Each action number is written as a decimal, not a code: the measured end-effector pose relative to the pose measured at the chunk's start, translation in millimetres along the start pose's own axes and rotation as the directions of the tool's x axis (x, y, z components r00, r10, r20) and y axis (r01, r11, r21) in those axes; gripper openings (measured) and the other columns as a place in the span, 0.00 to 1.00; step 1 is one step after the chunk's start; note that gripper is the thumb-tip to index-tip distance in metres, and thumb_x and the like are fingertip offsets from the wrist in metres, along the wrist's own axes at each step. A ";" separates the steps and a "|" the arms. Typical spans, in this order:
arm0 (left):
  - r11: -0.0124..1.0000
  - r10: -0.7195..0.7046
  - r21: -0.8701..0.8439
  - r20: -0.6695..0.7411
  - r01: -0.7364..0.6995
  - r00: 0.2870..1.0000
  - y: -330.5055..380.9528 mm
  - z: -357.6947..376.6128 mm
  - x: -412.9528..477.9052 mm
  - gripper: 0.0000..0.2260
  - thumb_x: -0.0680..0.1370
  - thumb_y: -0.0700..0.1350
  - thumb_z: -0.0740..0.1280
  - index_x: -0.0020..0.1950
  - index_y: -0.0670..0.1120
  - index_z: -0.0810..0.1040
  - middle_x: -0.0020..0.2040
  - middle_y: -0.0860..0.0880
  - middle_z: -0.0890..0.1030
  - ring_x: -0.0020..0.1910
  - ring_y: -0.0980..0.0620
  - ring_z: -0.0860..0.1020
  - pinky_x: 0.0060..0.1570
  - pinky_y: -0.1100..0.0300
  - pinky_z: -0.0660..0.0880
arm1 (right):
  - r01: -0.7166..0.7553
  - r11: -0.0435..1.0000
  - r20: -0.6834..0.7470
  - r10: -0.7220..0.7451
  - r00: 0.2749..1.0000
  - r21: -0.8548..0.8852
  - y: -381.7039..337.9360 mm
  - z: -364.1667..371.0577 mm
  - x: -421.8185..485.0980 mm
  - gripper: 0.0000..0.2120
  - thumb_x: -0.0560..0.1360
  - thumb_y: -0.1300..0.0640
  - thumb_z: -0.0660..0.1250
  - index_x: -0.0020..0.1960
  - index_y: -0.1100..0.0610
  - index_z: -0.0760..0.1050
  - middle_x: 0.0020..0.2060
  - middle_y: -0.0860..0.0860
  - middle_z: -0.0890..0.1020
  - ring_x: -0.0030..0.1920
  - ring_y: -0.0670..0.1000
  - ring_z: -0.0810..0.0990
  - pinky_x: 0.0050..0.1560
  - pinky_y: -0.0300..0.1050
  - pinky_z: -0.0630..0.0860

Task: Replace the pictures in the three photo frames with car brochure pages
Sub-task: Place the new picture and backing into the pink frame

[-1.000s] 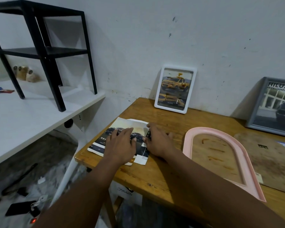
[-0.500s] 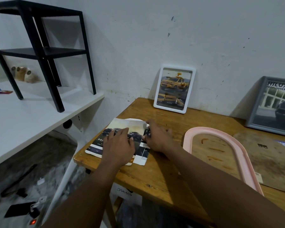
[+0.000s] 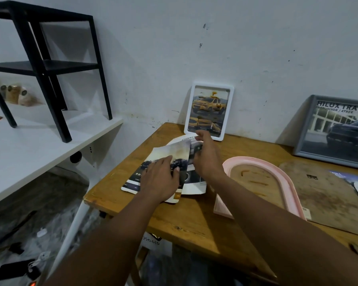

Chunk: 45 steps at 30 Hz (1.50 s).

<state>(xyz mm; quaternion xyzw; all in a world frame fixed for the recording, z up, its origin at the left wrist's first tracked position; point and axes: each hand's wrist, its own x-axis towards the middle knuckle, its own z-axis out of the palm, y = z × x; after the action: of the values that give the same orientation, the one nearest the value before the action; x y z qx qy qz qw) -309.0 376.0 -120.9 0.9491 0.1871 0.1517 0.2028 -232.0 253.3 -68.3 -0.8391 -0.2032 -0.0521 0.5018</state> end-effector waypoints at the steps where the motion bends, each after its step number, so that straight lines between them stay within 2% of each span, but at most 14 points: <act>1: 1.000 0.013 0.005 0.015 -0.013 1.000 5.6 2.4 0.6 0.24 0.83 0.57 0.58 0.78 0.50 0.65 0.74 0.48 0.73 0.73 0.44 0.69 0.70 0.40 0.69 | 0.004 1.000 -0.025 -0.004 1.000 -0.012 4.9 -12.2 2.8 0.33 0.74 0.74 0.67 0.72 0.50 0.65 0.68 0.53 0.74 0.60 0.50 0.76 0.48 0.43 0.81; 6: 0.996 0.069 0.057 0.067 -0.073 0.995 31.1 12.4 0.5 0.24 0.83 0.56 0.59 0.78 0.51 0.65 0.75 0.48 0.71 0.74 0.44 0.67 0.72 0.42 0.66 | -0.015 0.989 -0.067 0.006 0.998 -0.145 34.6 -88.5 9.5 0.27 0.77 0.72 0.64 0.71 0.52 0.66 0.62 0.50 0.76 0.52 0.47 0.75 0.33 0.33 0.74; 9: 0.987 0.138 0.077 0.010 -0.138 0.990 52.4 17.8 4.0 0.23 0.82 0.56 0.60 0.76 0.51 0.68 0.74 0.47 0.72 0.73 0.45 0.67 0.71 0.43 0.65 | -0.082 0.985 -0.081 0.070 0.994 -0.152 58.0 -136.9 5.6 0.24 0.77 0.72 0.63 0.68 0.52 0.68 0.56 0.48 0.78 0.53 0.52 0.77 0.39 0.39 0.78; 12: 0.974 0.222 -0.056 0.059 -0.219 0.973 83.8 22.3 6.2 0.23 0.82 0.54 0.63 0.77 0.52 0.68 0.75 0.49 0.70 0.74 0.47 0.66 0.72 0.45 0.66 | -0.166 0.977 -0.093 0.155 0.984 -0.131 81.7 -171.4 -5.1 0.24 0.75 0.74 0.62 0.66 0.54 0.71 0.48 0.50 0.81 0.52 0.53 0.79 0.50 0.50 0.81; 14: 0.954 0.281 -0.141 0.108 -0.265 0.954 105.6 27.2 3.8 0.22 0.83 0.53 0.63 0.76 0.53 0.68 0.74 0.50 0.71 0.73 0.48 0.67 0.71 0.47 0.69 | -0.205 0.970 -0.076 0.196 0.978 -0.131 95.2 -183.3 -14.9 0.24 0.74 0.75 0.61 0.65 0.55 0.72 0.46 0.51 0.81 0.50 0.54 0.80 0.51 0.53 0.80; 19: 0.931 0.354 -0.155 0.176 -0.329 0.919 128.6 48.1 -5.4 0.20 0.82 0.52 0.64 0.74 0.52 0.70 0.68 0.49 0.77 0.66 0.48 0.73 0.64 0.49 0.74 | -0.202 0.937 0.034 0.220 0.975 -0.285 120.0 -184.5 -37.2 0.26 0.74 0.75 0.59 0.65 0.51 0.70 0.53 0.51 0.78 0.54 0.55 0.77 0.45 0.45 0.75; 22: 0.923 0.381 -0.116 0.128 -0.368 0.916 126.2 50.0 -3.6 0.16 0.82 0.52 0.64 0.70 0.51 0.75 0.62 0.49 0.80 0.61 0.48 0.75 0.60 0.47 0.77 | -0.144 0.889 0.017 0.168 0.986 -0.435 123.2 -178.8 -46.2 0.29 0.72 0.72 0.62 0.68 0.48 0.68 0.59 0.51 0.78 0.61 0.57 0.73 0.57 0.51 0.73; 25: 0.926 0.368 -0.138 0.112 -0.353 0.923 122.8 49.6 -1.8 0.15 0.82 0.50 0.64 0.68 0.51 0.76 0.61 0.50 0.80 0.59 0.51 0.76 0.57 0.49 0.78 | -0.097 0.754 0.006 0.132 0.991 -0.649 123.8 -170.1 -54.0 0.30 0.73 0.66 0.63 0.73 0.47 0.64 0.70 0.49 0.72 0.69 0.57 0.64 0.64 0.57 0.65; 29: 0.923 0.359 -0.188 0.106 -0.335 0.928 122.8 55.9 -4.5 0.16 0.82 0.49 0.64 0.69 0.49 0.74 0.64 0.50 0.75 0.62 0.51 0.74 0.60 0.52 0.77 | -0.089 0.744 0.019 0.136 0.991 -0.662 125.6 -163.5 -55.4 0.30 0.76 0.61 0.63 0.76 0.47 0.60 0.77 0.50 0.64 0.78 0.57 0.53 0.72 0.62 0.53; 32: 0.919 0.333 -0.258 0.104 -0.298 0.937 128.9 63.8 -4.9 0.17 0.82 0.49 0.65 0.71 0.48 0.72 0.66 0.48 0.71 0.63 0.49 0.74 0.61 0.51 0.77 | -0.138 0.769 -0.070 0.121 0.990 -0.624 126.0 -176.9 -53.3 0.26 0.78 0.53 0.64 0.74 0.47 0.62 0.75 0.51 0.65 0.76 0.56 0.59 0.71 0.61 0.57; 34: 0.916 0.331 -0.275 0.114 -0.290 0.937 135.1 70.6 -3.8 0.19 0.82 0.51 0.65 0.71 0.48 0.72 0.67 0.48 0.71 0.63 0.48 0.74 0.62 0.48 0.77 | -0.266 0.757 -0.217 0.167 0.962 -0.597 130.5 -196.2 -53.0 0.23 0.79 0.50 0.64 0.72 0.48 0.63 0.72 0.53 0.69 0.71 0.57 0.65 0.68 0.60 0.62; 37: 0.921 0.344 -0.244 0.147 -0.303 0.927 147.4 80.5 -2.0 0.20 0.81 0.53 0.64 0.72 0.50 0.72 0.69 0.50 0.70 0.66 0.47 0.72 0.63 0.45 0.76 | -0.480 0.642 -0.370 0.310 0.876 -0.597 147.2 -236.4 -58.0 0.26 0.77 0.45 0.65 0.71 0.52 0.64 0.69 0.57 0.71 0.68 0.61 0.68 0.66 0.60 0.66; 40: 0.931 0.349 -0.163 0.144 -0.326 0.926 155.9 87.1 2.7 0.20 0.81 0.53 0.64 0.72 0.49 0.72 0.69 0.49 0.71 0.65 0.47 0.72 0.64 0.46 0.74 | -0.624 0.531 -0.414 0.468 0.780 -0.574 162.9 -269.2 -68.0 0.29 0.75 0.43 0.66 0.70 0.54 0.63 0.66 0.59 0.72 0.65 0.63 0.70 0.63 0.59 0.69; 45: 0.930 0.350 -0.164 0.133 -0.328 0.927 151.9 89.2 9.3 0.21 0.82 0.53 0.63 0.73 0.49 0.71 0.71 0.49 0.70 0.65 0.48 0.73 0.61 0.50 0.76 | -0.674 0.533 -0.421 0.528 0.738 -0.512 170.8 -274.3 -69.3 0.32 0.73 0.44 0.69 0.70 0.56 0.62 0.65 0.61 0.72 0.65 0.64 0.70 0.61 0.57 0.71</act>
<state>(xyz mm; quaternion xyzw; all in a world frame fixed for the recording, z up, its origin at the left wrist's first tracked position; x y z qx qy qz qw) -223.7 221.9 -129.6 0.9598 -0.0081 0.1204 0.2535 -196.1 -74.2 -94.1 -0.9630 0.1855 -0.0312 0.1928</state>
